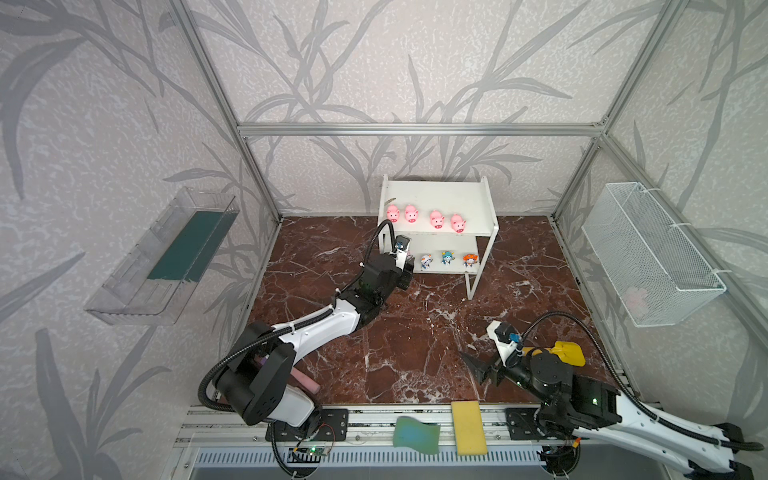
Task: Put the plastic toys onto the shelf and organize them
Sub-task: 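Set the pink figurine beside the white figurine and open the left gripper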
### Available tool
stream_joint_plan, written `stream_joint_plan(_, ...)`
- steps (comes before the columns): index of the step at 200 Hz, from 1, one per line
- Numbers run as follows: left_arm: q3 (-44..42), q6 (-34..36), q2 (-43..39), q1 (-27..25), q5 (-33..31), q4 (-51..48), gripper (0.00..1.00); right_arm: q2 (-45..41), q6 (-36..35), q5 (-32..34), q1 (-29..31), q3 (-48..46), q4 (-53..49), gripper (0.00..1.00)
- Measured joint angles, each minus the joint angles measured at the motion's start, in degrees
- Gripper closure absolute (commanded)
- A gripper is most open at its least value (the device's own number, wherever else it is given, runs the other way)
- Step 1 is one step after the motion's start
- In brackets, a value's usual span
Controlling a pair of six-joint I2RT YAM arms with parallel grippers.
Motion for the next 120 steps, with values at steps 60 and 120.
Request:
stream_joint_plan(60,0.0,-0.1,-2.1,-0.2,0.3,-1.2,0.26,0.1,0.2,0.0,0.0,0.0,0.0,0.01)
stream_joint_plan(120,0.0,-1.1,-8.6,-0.1,-0.2,-5.4,0.28,1.6,0.5,-0.3,0.0,-1.2,1.6,0.01)
